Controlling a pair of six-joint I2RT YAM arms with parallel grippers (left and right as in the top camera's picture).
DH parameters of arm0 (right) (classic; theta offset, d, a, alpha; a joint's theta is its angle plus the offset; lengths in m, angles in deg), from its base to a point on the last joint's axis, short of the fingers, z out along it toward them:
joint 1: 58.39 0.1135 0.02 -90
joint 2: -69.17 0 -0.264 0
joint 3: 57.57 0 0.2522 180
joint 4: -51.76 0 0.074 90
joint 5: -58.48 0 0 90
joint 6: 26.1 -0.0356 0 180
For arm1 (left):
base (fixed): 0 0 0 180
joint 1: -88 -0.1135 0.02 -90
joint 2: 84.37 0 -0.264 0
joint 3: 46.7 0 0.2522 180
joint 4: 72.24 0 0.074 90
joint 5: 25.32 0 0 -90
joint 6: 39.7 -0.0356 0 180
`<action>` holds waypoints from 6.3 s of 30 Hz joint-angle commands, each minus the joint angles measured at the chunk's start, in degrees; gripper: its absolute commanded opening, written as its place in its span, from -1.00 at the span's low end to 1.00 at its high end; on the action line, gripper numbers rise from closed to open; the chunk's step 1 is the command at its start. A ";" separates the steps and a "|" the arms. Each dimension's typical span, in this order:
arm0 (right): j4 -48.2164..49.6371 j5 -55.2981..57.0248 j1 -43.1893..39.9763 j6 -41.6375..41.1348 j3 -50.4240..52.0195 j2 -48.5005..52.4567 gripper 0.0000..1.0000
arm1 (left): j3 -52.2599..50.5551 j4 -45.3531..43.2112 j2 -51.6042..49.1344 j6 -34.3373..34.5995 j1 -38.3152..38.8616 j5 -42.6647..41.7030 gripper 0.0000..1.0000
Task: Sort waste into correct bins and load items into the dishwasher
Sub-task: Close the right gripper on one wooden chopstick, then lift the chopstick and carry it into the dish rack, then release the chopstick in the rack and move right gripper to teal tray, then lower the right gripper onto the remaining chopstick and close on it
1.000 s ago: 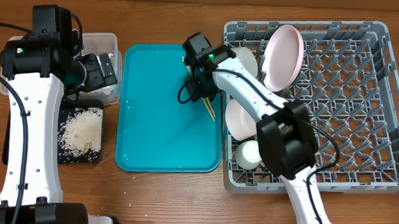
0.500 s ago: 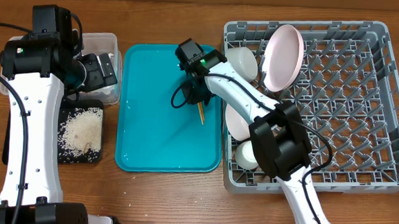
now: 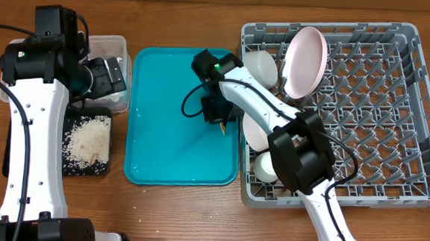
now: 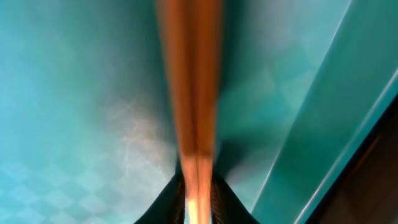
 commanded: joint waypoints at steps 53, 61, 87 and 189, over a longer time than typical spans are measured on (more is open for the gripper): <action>-1.33 5.09 0.96 3.02 -20.83 10.88 -0.21 | 0.63 -0.07 0.09 -0.52 -0.20 0.57 1.00; -2.93 4.13 0.96 3.02 -16.00 10.88 -0.90 | 0.63 -0.07 0.09 -0.52 -0.20 0.57 1.00; -23.50 1.07 0.39 1.42 -37.42 -15.45 -0.92 | 0.63 -0.07 0.09 -0.52 -0.20 0.57 1.00; 11.76 6.40 -0.72 5.68 5.99 -1.29 -0.21 | 0.63 -0.07 0.09 -0.52 -0.22 0.57 1.00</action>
